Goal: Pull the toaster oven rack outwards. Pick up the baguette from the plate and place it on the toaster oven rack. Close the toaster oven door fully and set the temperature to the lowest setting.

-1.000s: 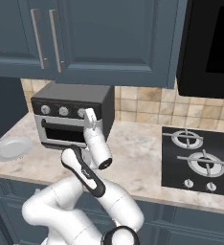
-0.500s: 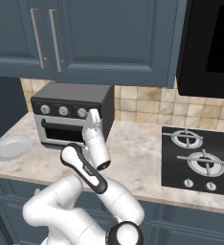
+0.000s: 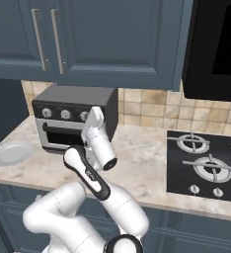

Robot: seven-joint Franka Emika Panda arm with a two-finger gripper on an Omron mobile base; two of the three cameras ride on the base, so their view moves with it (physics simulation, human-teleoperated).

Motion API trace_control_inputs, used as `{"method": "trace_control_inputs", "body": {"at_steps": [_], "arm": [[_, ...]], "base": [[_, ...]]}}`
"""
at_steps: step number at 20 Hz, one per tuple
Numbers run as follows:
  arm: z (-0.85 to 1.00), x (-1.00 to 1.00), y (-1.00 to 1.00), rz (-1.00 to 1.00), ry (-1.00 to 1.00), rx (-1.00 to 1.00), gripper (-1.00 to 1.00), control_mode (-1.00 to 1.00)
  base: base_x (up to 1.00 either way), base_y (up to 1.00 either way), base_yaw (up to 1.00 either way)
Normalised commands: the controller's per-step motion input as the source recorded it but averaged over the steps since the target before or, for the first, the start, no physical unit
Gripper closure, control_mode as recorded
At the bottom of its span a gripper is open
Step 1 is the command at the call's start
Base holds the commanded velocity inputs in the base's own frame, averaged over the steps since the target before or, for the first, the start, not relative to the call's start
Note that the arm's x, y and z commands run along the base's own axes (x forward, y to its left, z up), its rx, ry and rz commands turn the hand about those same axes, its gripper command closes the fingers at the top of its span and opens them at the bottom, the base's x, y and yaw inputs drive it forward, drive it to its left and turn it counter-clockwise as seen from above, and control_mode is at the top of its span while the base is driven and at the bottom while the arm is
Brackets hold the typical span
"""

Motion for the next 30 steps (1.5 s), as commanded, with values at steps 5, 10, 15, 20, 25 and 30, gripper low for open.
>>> {"method": "trace_control_inputs", "body": {"at_steps": [5,10,15,20,25,30], "arm": [[0.65,-0.27,0.00,0.34,0.19,-0.11,1.00,-1.00],[0.32,-0.21,0.00,0.30,0.13,-0.10,1.00,-1.00],[0.00,-0.03,0.00,0.21,0.04,-0.02,1.00,-1.00],[-0.15,0.00,0.00,0.15,0.00,0.00,1.00,-1.00],[-0.26,0.00,0.00,0.04,0.00,0.00,1.00,-1.00],[-0.14,0.00,0.00,0.00,-0.04,0.01,1.00,-1.00]], "base": [[0.00,0.00,0.00],[0.00,0.00,0.00],[0.00,0.00,0.00],[0.00,0.00,0.00],[0.00,0.00,0.00],[0.00,0.00,0.00]]}}
